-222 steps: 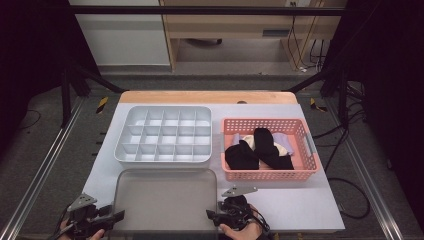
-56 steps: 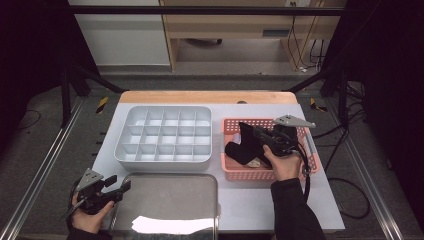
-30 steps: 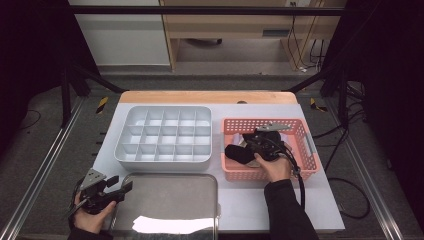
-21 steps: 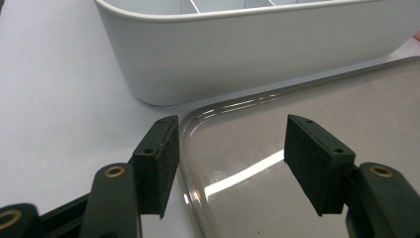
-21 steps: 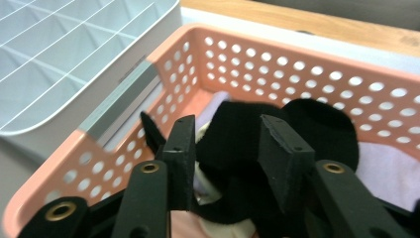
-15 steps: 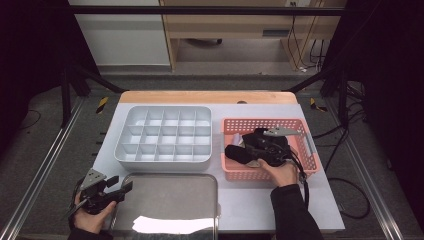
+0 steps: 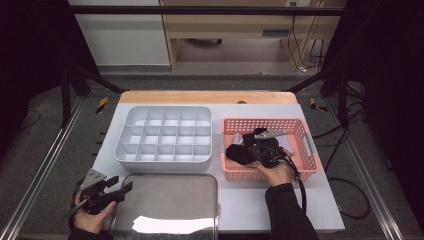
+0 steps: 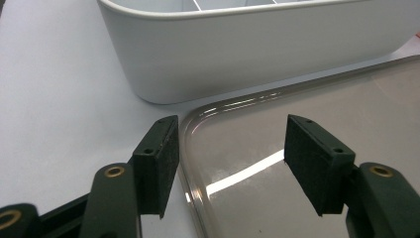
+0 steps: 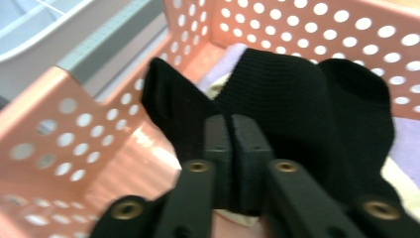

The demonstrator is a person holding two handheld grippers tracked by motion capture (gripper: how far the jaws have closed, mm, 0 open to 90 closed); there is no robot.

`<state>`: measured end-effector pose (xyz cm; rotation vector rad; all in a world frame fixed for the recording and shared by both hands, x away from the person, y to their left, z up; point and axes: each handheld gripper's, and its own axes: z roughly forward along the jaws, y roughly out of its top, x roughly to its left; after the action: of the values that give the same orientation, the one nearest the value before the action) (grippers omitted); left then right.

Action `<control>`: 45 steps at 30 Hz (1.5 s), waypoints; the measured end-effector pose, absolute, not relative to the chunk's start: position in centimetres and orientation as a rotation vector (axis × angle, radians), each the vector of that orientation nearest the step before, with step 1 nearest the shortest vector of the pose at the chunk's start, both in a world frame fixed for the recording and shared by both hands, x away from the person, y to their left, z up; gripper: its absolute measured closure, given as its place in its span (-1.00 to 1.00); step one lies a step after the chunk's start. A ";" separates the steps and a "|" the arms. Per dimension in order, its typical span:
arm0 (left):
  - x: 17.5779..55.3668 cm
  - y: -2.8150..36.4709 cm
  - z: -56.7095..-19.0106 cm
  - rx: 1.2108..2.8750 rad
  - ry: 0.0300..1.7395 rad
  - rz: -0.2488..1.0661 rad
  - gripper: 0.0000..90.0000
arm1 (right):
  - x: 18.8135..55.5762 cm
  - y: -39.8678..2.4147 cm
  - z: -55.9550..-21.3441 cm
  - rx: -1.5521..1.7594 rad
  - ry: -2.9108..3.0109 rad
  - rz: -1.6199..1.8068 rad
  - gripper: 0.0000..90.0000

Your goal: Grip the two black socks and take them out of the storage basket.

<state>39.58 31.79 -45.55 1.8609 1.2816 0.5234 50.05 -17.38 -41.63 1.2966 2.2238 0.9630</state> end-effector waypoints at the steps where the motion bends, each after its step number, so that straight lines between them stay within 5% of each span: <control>1: 39.6 31.8 -45.5 1.860 1.282 0.524 -0.16 | 50.0 -17.5 -41.4 1.296 2.225 0.977 0.97; 45: 39.6 31.7 -45.5 1.858 1.285 0.523 -0.15 | 48.0 -20.2 -29.8 1.189 1.920 1.466 0.98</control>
<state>39.59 31.69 -45.51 1.8579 1.2848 0.5227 48.03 -20.19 -29.78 1.1889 1.9197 1.4655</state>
